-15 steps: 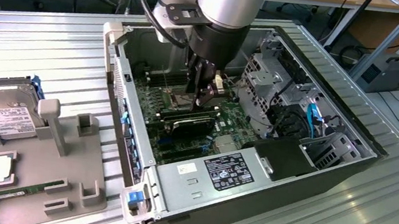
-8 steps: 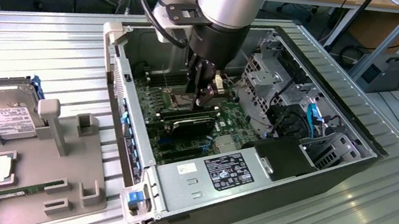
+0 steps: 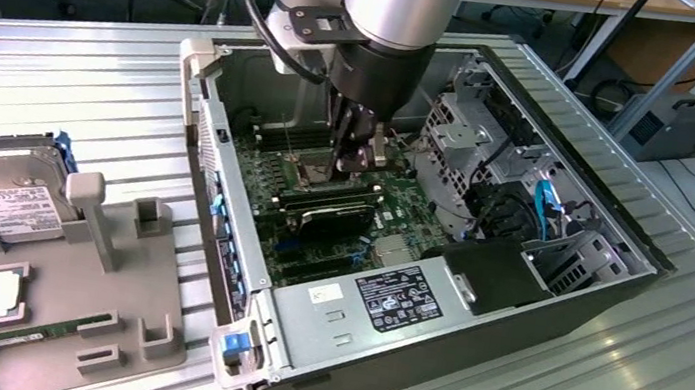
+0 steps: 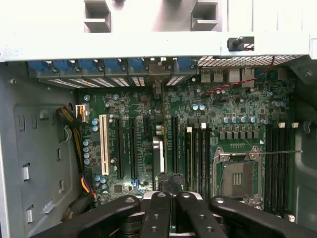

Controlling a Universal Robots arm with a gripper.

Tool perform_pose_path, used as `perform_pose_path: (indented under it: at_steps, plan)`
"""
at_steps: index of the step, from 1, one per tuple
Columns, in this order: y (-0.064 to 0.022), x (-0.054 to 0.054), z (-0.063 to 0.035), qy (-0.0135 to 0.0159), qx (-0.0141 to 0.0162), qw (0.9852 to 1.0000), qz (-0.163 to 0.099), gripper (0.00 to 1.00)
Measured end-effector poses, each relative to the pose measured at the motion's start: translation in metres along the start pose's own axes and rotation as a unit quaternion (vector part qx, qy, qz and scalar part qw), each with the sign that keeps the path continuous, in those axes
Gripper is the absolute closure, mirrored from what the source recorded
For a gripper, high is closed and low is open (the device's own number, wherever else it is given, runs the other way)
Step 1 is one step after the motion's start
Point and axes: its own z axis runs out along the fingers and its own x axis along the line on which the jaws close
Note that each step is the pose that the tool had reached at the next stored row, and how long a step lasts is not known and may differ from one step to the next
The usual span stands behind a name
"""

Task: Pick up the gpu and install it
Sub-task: 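Press down on the gpu until it lock into place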

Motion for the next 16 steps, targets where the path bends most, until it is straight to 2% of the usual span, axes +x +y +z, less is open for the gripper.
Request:
perform_pose_path:
  at_steps: [4,14,16]
  plan:
    - [0.0000,0.000,0.0080,-0.0001,0.0000,1.0000,0.000,0.89]
    - [0.0000,0.001,0.0359,-0.0001,-0.0002,1.0000,0.000,0.89]
    - [0.0000,0.001,0.0370,0.0000,-0.0002,1.0000,0.000,0.89]
